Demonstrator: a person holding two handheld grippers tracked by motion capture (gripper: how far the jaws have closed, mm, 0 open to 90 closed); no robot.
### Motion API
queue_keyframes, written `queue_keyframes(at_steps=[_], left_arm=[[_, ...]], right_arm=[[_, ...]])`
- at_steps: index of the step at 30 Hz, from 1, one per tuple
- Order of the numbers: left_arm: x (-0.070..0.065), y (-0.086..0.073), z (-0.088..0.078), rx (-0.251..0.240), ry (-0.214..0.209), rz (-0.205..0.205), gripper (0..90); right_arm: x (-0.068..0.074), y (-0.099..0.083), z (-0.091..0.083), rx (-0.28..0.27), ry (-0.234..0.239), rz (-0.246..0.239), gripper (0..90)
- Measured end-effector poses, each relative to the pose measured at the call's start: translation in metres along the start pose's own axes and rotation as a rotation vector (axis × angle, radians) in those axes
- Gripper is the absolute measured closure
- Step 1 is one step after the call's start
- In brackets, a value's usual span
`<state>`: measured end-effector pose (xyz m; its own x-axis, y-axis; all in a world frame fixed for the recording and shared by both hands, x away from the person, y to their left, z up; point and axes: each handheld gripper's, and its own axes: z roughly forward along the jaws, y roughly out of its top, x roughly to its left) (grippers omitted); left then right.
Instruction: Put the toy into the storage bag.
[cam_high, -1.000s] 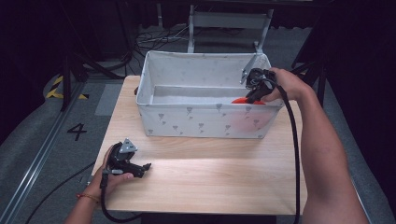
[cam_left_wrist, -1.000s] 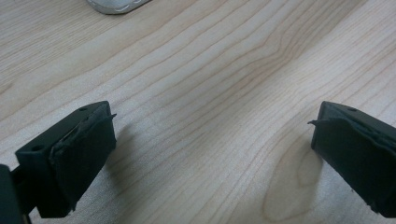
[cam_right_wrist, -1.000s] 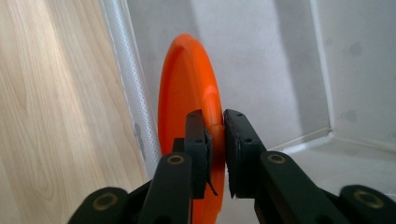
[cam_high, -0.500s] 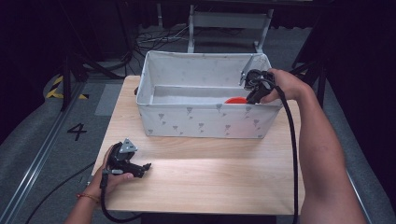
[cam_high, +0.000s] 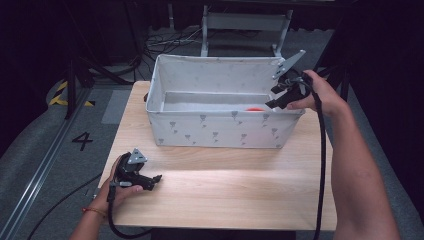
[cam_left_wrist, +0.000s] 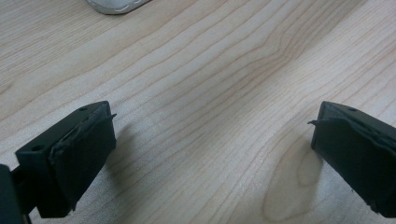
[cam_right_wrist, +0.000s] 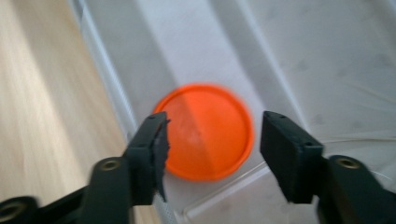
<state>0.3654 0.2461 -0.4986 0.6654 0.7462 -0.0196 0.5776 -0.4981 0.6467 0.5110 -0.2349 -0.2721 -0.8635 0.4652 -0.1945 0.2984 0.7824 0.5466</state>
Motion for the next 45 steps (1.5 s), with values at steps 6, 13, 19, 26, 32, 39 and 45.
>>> queue_keyframes(at_steps=[6,13,19,26,32,39,45], left_arm=[[0.000,0.000,0.000,0.000,0.000,0.000,0.2],[0.000,0.000,0.000,0.004,0.001,-0.002,0.2],[-0.001,0.000,0.000,0.002,0.001,-0.007,0.2],[-0.001,0.000,0.000,0.001,0.001,-0.009,0.2],[-0.001,0.000,0.000,0.002,0.002,-0.010,0.2],[-0.001,0.000,0.000,0.003,0.003,-0.009,0.1],[-0.001,0.000,0.000,0.002,0.003,-0.010,0.2]], right_arm=[[0.011,-0.021,-0.030,-0.230,-0.072,0.132,26.9],[0.029,-0.042,-0.049,-0.313,-0.145,0.181,21.0],[0.043,-0.057,-0.059,-0.333,-0.224,0.237,21.7],[0.067,-0.077,-0.065,-0.317,-0.244,0.218,22.8],[0.083,-0.095,-0.063,-0.315,-0.244,0.178,22.7],[0.096,-0.119,-0.053,-0.280,-0.247,0.153,22.6],[0.103,-0.139,-0.040,-0.233,-0.294,0.149,22.4]])
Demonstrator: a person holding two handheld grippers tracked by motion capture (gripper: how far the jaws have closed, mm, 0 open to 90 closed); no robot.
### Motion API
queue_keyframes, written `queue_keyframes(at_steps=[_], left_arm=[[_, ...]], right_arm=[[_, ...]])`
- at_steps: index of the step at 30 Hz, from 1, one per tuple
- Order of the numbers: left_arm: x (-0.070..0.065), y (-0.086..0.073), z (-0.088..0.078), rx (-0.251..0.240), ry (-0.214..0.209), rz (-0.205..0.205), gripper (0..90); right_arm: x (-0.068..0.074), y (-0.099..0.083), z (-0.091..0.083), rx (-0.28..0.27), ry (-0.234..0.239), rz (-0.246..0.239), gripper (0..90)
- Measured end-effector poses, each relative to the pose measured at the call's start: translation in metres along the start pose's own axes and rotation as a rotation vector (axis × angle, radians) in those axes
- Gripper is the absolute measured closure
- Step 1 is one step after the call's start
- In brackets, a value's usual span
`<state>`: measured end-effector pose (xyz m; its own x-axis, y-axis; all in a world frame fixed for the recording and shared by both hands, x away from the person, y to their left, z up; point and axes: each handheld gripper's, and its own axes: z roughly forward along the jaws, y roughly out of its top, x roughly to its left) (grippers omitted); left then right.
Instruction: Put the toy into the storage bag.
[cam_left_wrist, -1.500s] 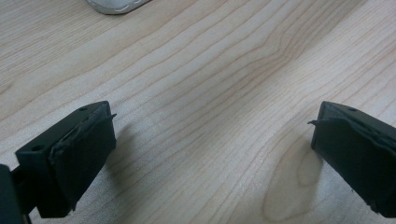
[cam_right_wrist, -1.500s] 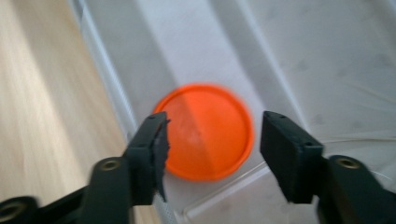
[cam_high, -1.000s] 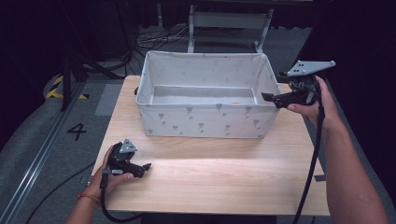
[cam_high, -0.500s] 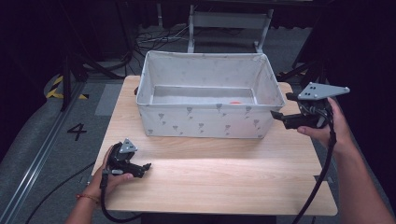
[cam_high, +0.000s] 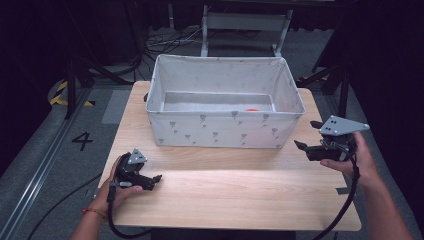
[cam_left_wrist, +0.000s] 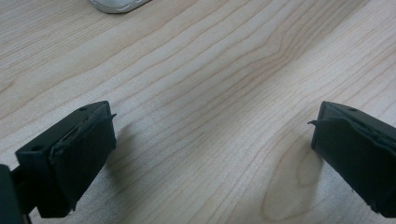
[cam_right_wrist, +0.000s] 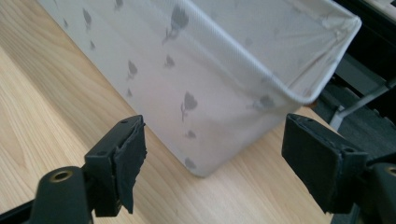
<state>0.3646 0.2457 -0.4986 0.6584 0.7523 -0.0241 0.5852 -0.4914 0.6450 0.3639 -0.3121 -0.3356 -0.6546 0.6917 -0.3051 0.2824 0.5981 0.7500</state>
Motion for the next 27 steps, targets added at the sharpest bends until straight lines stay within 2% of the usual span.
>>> queue_keyframes(at_steps=[4,12,20,22,27], left_arm=[[0.000,0.000,0.000,-0.002,0.003,-0.001,0.2],[0.000,0.000,0.000,-0.001,0.005,-0.004,0.2],[-0.001,0.000,0.000,-0.002,0.004,-0.006,0.2],[-0.001,0.000,0.000,-0.002,0.005,-0.006,0.2],[-0.001,0.000,0.000,-0.003,0.012,-0.004,0.6]], right_arm=[[0.003,-0.014,0.004,0.021,-0.004,-0.009,22.2],[0.009,-0.042,0.015,0.058,0.008,0.024,22.2],[0.018,-0.057,0.022,0.068,0.019,0.032,20.8],[0.019,-0.061,0.024,0.068,0.004,0.054,17.8],[0.021,-0.074,0.031,0.074,-0.008,0.119,18.7]])
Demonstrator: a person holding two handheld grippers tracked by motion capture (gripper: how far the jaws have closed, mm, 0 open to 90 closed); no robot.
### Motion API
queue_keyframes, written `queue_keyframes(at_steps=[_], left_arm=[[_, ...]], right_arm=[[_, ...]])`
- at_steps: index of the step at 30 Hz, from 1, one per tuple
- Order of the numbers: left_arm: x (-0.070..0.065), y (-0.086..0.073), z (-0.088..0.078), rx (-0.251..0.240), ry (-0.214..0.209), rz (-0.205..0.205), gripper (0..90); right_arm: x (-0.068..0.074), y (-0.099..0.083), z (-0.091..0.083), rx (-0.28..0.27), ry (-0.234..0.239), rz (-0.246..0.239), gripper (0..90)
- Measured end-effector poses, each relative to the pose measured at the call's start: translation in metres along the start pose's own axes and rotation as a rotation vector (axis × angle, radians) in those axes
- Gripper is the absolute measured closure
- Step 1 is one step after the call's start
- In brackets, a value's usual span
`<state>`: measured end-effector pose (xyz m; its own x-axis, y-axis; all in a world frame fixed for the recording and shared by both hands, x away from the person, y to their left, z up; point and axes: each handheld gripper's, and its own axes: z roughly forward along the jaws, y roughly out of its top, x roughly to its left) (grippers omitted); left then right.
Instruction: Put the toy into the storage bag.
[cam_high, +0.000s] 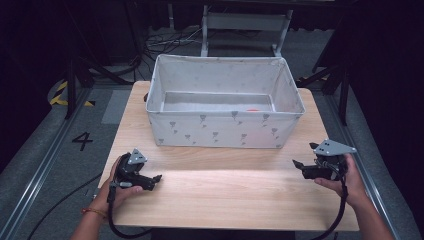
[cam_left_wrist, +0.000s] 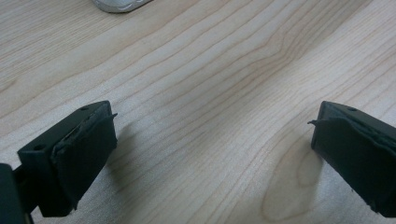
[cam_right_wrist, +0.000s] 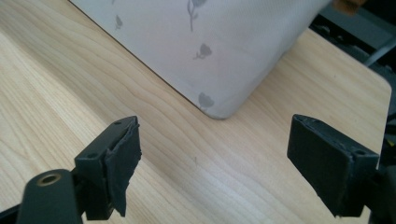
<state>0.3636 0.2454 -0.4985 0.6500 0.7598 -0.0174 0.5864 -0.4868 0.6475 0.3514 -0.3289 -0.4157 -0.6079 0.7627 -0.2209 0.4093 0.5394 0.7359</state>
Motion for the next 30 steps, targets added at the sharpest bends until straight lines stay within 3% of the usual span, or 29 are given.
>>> queue_keyframes(at_steps=[4,15,30], left_arm=[[0.000,0.000,0.000,0.000,-0.002,-0.004,0.5],[0.000,0.000,0.000,0.000,-0.001,0.000,0.5],[0.000,0.000,0.000,0.000,-0.001,0.000,0.5]], right_arm=[[0.003,-0.011,0.007,0.024,0.031,0.006,20.2],[0.010,-0.033,0.024,0.081,0.041,0.013,20.8],[0.005,-0.063,0.026,0.091,0.055,0.078,21.1]])
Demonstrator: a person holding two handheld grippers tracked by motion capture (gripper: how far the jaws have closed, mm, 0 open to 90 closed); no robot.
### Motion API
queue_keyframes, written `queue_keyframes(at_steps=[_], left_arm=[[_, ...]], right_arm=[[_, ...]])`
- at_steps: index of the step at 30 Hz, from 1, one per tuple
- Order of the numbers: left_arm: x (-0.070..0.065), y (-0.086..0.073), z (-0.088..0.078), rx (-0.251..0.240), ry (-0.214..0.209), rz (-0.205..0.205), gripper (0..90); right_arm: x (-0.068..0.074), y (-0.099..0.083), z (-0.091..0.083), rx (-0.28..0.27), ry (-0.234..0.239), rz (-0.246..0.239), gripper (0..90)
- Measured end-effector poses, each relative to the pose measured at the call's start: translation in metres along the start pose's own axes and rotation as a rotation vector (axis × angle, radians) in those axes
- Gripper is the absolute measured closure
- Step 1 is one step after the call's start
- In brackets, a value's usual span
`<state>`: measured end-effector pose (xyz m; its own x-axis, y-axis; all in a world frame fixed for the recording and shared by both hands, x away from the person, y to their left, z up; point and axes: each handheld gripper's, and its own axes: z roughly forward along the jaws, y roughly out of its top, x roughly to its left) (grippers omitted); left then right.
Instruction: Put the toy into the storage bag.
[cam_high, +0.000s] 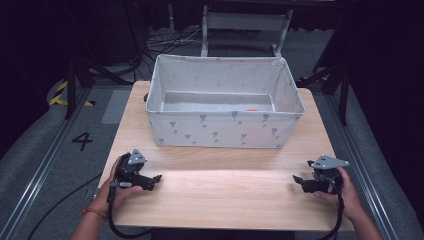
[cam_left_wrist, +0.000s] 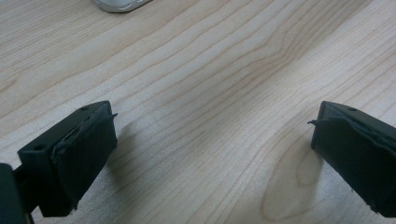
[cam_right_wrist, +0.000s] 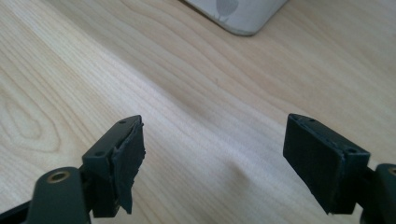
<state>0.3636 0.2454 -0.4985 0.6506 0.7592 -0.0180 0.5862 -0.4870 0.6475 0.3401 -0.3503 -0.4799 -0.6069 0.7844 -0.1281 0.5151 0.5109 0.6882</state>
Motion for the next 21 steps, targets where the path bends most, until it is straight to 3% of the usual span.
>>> queue_keyframes(at_steps=[21], left_arm=[[0.000,0.000,0.000,0.002,-0.001,-0.007,0.5]], right_arm=[[-0.012,-0.035,-0.003,-0.026,0.002,0.152,19.5]])
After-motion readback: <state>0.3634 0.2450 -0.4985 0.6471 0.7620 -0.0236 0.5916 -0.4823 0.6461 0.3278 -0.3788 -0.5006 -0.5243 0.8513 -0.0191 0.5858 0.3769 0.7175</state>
